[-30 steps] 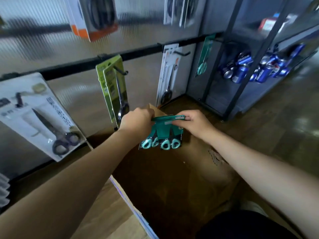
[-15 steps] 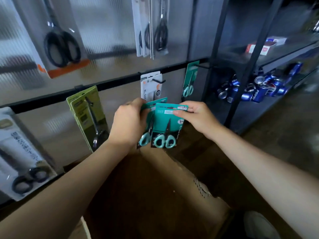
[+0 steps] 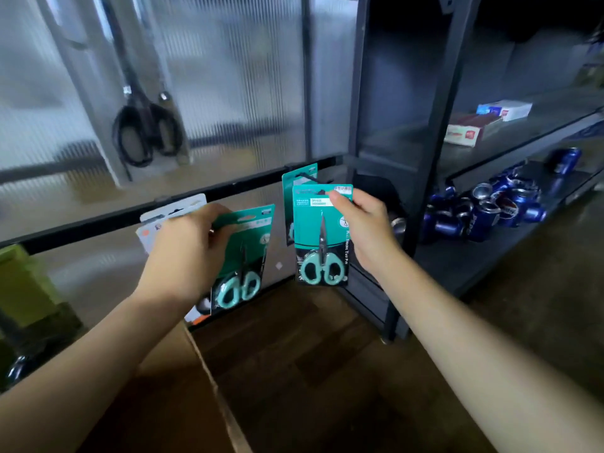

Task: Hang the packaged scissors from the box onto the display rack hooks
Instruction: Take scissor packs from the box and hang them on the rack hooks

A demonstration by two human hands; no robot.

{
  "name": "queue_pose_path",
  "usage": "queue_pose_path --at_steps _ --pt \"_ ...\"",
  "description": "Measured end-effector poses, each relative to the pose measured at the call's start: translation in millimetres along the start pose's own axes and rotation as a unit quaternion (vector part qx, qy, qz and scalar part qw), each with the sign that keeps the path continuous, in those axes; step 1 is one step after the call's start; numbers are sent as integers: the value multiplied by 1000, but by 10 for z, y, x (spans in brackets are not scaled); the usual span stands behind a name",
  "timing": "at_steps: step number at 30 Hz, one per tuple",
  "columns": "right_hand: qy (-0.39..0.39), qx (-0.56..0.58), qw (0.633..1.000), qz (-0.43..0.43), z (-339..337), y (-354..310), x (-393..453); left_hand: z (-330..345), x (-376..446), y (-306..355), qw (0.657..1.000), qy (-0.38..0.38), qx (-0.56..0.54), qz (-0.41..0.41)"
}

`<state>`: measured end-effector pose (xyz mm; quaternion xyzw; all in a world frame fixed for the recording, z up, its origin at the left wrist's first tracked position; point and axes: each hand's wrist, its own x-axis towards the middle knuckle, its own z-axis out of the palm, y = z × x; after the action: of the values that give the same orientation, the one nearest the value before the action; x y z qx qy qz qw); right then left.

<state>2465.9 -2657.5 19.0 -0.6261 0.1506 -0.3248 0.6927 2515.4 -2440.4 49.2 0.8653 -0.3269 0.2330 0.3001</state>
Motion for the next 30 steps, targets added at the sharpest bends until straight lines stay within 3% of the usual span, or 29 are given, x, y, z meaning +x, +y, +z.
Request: queue_pose_path --at_steps 8,18,30 --pt "-27 -9 999 18 -126 65 487 275 139 297 998 54 -6 -22" --pt "-85 0 996 -19 -221 283 729 619 235 367 985 81 -108 -103" --pt "-102 37 994 -5 55 550 1107 752 321 320 954 17 -220 -205"
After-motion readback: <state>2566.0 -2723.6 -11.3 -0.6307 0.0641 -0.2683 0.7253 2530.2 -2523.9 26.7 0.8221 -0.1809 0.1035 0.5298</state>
